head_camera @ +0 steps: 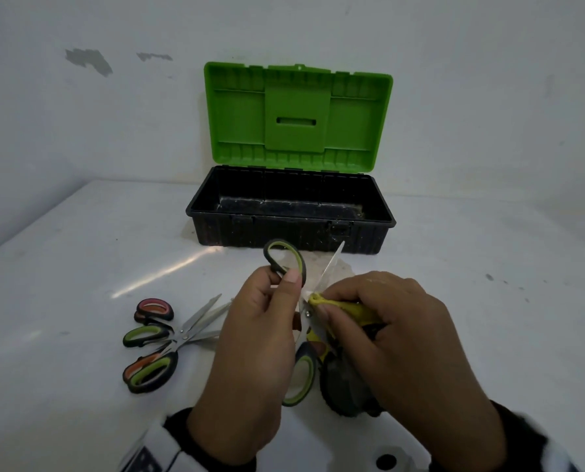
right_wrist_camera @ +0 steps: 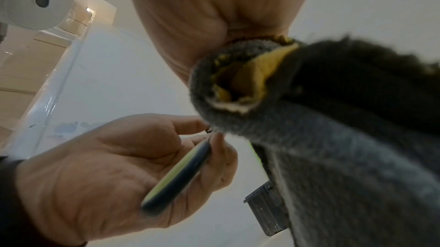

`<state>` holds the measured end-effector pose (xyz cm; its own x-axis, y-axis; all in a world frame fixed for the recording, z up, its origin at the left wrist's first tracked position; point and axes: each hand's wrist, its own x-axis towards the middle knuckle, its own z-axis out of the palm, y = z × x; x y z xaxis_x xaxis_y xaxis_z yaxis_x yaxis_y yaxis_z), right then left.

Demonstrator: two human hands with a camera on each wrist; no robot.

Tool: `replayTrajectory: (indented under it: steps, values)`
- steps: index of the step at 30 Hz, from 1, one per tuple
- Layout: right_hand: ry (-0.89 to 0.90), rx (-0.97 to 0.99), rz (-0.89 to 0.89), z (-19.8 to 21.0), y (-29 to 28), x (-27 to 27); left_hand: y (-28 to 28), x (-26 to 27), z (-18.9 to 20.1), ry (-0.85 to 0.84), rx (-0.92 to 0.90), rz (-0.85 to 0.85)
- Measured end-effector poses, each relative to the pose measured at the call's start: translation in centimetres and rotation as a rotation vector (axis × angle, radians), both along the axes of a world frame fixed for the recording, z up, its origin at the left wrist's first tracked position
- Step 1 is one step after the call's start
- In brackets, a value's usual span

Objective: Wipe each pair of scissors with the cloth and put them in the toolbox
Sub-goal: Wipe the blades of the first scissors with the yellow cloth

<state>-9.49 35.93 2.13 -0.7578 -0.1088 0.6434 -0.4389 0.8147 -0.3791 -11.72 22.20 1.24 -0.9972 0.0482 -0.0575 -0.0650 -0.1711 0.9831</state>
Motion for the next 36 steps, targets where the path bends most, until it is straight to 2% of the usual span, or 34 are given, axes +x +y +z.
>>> replayTrajectory:
  steps: [2,6,12,17,22,31,36]
  values:
    - [0.002,-0.002,-0.013,-0.2,0.1,0.0,0.1,0.0,-0.1,-0.006,-0.042,0.009]
    - [-0.003,-0.007,-0.008,-0.4,0.3,0.2,0.3,0.1,0.0,-0.025,0.047,-0.043]
    - [0.034,0.039,0.071,-0.3,0.2,0.9,0.8,0.0,-0.2,0.059,0.077,0.009]
    - [-0.02,-0.069,-0.044,-0.6,0.1,0.8,0.9,0.3,0.1,0.124,0.093,-0.017]
    - [-0.06,-0.268,-0.114,-0.3,1.0,0.2,1.0,0.6,-0.3,0.099,0.123,-0.007]
    - [-0.101,-0.35,-0.116,0.7,1.9,1.1,0.7,0.2,-0.6,-0.056,0.324,-0.007]
    - [-0.212,-0.306,-0.021,0.4,1.9,1.3,1.1,0.6,-1.2,-0.057,0.389,-0.009]
